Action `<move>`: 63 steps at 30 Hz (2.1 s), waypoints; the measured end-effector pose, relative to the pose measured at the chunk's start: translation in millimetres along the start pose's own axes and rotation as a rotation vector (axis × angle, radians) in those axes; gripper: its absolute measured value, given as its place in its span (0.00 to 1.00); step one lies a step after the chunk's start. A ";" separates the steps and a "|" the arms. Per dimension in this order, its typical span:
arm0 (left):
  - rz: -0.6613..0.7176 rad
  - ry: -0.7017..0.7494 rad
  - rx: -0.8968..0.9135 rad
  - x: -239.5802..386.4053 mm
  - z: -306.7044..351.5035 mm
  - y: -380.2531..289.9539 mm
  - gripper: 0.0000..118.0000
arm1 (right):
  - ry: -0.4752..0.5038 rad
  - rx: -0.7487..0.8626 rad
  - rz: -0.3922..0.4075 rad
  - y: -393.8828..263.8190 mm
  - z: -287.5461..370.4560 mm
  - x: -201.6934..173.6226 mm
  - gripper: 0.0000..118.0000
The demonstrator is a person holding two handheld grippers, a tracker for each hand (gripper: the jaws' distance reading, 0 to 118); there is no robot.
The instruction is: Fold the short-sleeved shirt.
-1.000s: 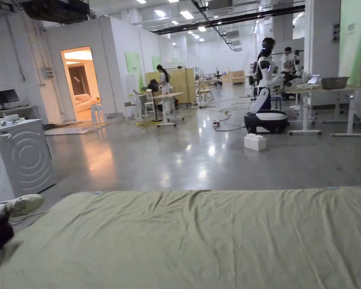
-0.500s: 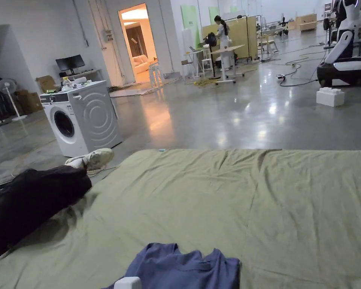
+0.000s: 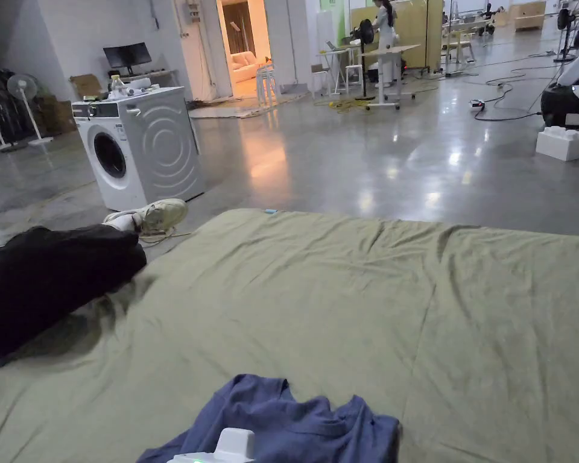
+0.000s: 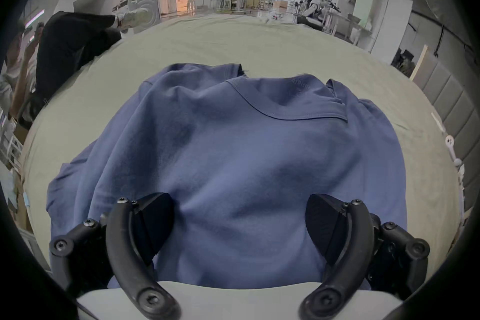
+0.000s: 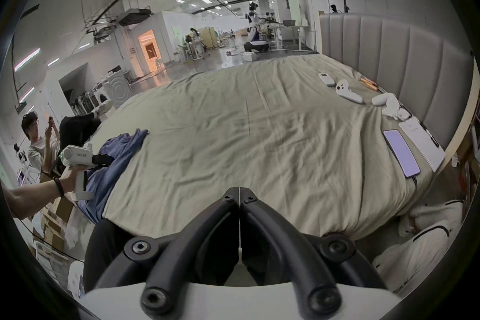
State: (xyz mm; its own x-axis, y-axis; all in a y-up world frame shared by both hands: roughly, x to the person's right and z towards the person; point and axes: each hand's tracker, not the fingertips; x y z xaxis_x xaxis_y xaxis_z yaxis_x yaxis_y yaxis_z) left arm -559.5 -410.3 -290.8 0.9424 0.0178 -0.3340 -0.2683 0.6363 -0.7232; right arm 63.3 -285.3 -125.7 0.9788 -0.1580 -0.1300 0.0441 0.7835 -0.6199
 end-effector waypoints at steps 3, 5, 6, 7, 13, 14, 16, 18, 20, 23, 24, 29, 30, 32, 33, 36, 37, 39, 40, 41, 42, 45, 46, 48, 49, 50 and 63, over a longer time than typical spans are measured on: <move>-0.046 -0.034 0.012 5.6 14.7 0.1 0.35 | 0.002 -0.025 -0.023 -3.4 -2.2 5.4 0.01; -0.030 -0.037 0.001 1.4 12.6 0.4 0.08 | 0.008 -0.026 -0.044 -5.2 -1.6 7.9 0.01; -0.005 -0.036 -0.004 0.3 11.9 -0.3 0.08 | 0.011 -0.023 -0.053 -5.3 -0.6 8.7 0.01; 0.047 -0.042 -0.004 -3.1 13.1 1.2 0.07 | 0.014 -0.018 -0.061 -6.5 1.8 11.4 0.01; 0.296 -0.104 0.132 -6.0 73.1 27.6 0.04 | 0.029 0.054 -0.055 -7.4 23.0 24.3 0.01; 0.313 -0.119 0.146 -3.3 85.8 40.0 0.04 | 0.033 0.059 -0.052 -8.3 25.7 28.6 0.01; 0.251 -0.128 0.202 5.7 101.6 66.1 0.04 | 0.033 0.072 -0.057 -11.6 32.6 36.2 0.01; 0.168 -0.146 0.254 29.1 120.3 90.0 0.04 | 0.029 0.096 -0.089 -17.3 41.6 45.7 0.01; 0.169 -0.214 0.313 67.1 136.4 116.5 0.04 | 0.015 0.110 -0.129 -24.9 52.7 56.1 0.01; 0.012 -0.301 0.360 147.9 149.9 142.8 0.04 | -0.032 0.119 -0.162 -40.1 70.9 75.1 0.01; -0.047 -0.326 0.351 182.4 149.4 146.3 0.04 | -0.054 0.125 -0.171 -45.0 77.1 80.9 0.01; -0.247 -0.611 0.242 345.0 148.0 93.4 0.04 | -0.173 0.143 -0.264 -68.7 110.7 107.4 0.01; -0.284 -0.654 0.209 371.6 146.7 75.2 0.04 | -0.192 0.146 -0.274 -72.0 115.9 110.8 0.01; -0.357 -0.762 0.104 426.8 140.2 24.0 0.04 | -0.219 0.149 -0.282 -80.9 124.1 119.4 0.01; -0.384 -0.818 0.049 445.4 138.6 2.8 0.04 | -0.231 0.152 -0.282 -83.0 128.0 121.1 0.01; -0.517 -0.988 -0.068 495.4 146.5 -76.1 0.04 | -0.238 0.178 -0.293 -85.5 138.8 122.1 0.01; -0.590 -0.980 -0.056 509.6 153.0 -101.0 0.04 | -0.237 0.179 -0.294 -86.0 140.0 123.4 0.01; -0.633 -0.979 -0.114 527.0 156.5 -132.6 0.04 | -0.252 0.169 -0.276 -86.8 136.9 124.7 0.01; -0.625 -0.977 -0.119 530.9 154.0 -146.4 0.05 | -0.253 0.158 -0.260 -87.1 132.6 125.9 0.01; -0.614 -0.964 -0.130 530.3 148.0 -151.6 0.16 | -0.251 0.146 -0.249 -86.0 128.4 125.7 0.01; -0.546 -0.930 -0.135 526.1 141.3 -153.6 0.34 | -0.245 0.139 -0.245 -84.4 123.7 124.8 0.01; -0.366 -0.959 -0.161 494.6 129.8 -138.6 0.78 | -0.181 0.133 -0.212 -74.3 109.0 117.1 0.01; -0.351 -0.982 -0.134 476.9 135.5 -125.3 0.78 | -0.149 0.144 -0.186 -68.2 103.6 112.2 0.01; -0.343 -0.948 -0.094 444.4 155.0 -101.3 0.78 | -0.104 0.168 -0.143 -53.9 89.8 102.0 0.01; -0.353 -0.927 -0.038 421.9 169.9 -87.6 0.78 | -0.077 0.179 -0.124 -45.4 81.3 96.6 0.01; -0.360 -0.903 0.041 396.2 190.2 -74.5 0.78 | -0.050 0.192 -0.105 -35.8 72.1 90.3 0.01; -0.190 -0.277 0.791 167.5 390.7 -86.5 0.58 | 0.098 0.415 0.063 50.8 58.9 26.8 0.01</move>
State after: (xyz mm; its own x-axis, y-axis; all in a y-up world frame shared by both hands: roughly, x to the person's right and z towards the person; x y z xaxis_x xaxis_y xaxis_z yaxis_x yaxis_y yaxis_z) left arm -300.4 -161.0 -48.0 0.9996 -0.0214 -0.0161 0.0200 0.9963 -0.0832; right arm 103.6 -214.3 -115.1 0.9594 -0.1430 -0.2433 0.0812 0.9655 -0.2476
